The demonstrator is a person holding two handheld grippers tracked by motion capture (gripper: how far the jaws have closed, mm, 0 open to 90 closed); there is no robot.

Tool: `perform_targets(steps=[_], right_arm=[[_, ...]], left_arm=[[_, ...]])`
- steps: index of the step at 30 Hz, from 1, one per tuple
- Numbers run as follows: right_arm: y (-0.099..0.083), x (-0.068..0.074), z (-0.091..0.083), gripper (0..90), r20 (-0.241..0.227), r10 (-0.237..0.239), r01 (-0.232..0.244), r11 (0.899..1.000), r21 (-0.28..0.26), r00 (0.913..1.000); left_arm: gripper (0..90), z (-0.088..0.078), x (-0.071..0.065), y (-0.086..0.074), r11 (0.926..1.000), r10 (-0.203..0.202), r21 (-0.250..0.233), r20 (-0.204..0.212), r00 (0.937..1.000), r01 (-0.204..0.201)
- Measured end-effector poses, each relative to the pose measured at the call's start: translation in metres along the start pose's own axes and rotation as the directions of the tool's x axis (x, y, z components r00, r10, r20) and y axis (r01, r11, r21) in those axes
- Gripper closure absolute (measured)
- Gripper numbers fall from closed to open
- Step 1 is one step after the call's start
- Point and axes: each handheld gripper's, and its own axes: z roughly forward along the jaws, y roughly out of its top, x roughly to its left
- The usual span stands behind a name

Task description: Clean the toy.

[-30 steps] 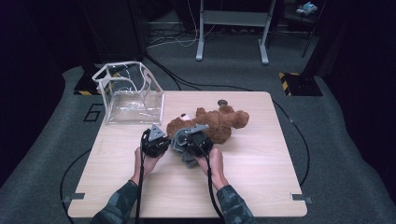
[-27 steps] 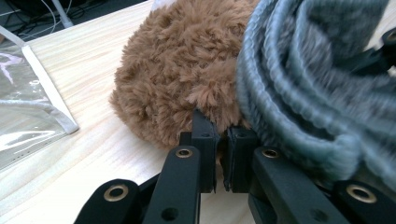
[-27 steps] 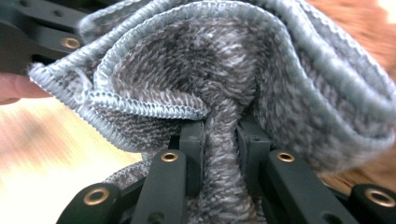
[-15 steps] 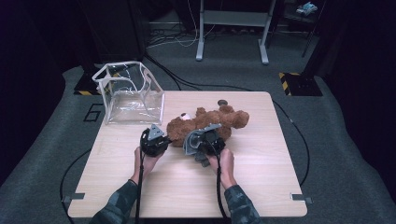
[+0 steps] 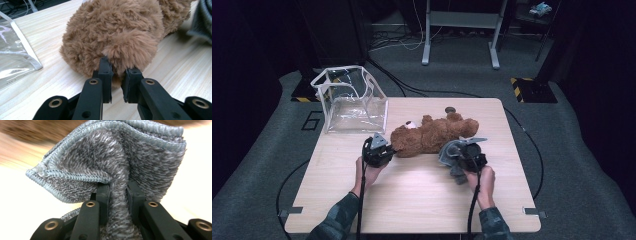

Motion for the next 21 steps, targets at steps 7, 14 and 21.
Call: perform_targets(steps=[7,14,21], right_arm=[[-0.021,-0.062,-0.017,73.2,0.107,0.131,-0.137,0.989,0.052,0.9855],[-0.033,-0.102,-0.016,42.0,0.147,0.215,-0.230,0.969,0.086,0.9653],[-0.025,-0.099,-0.037,14.8,0.086,0.217,-0.220,0.975,0.026,0.9725]], left_arm=[[53.2,0.001,-0.002,0.003,0.9995,-0.014,0.028,0.007,0.9999,0.014],[34.2,0.000,-0.003,0.011,0.9990,-0.027,0.035,0.011,0.9996,0.027],[25.5,-0.005,-0.004,0.019,0.9989,-0.031,0.035,0.010,0.9995,0.031]])
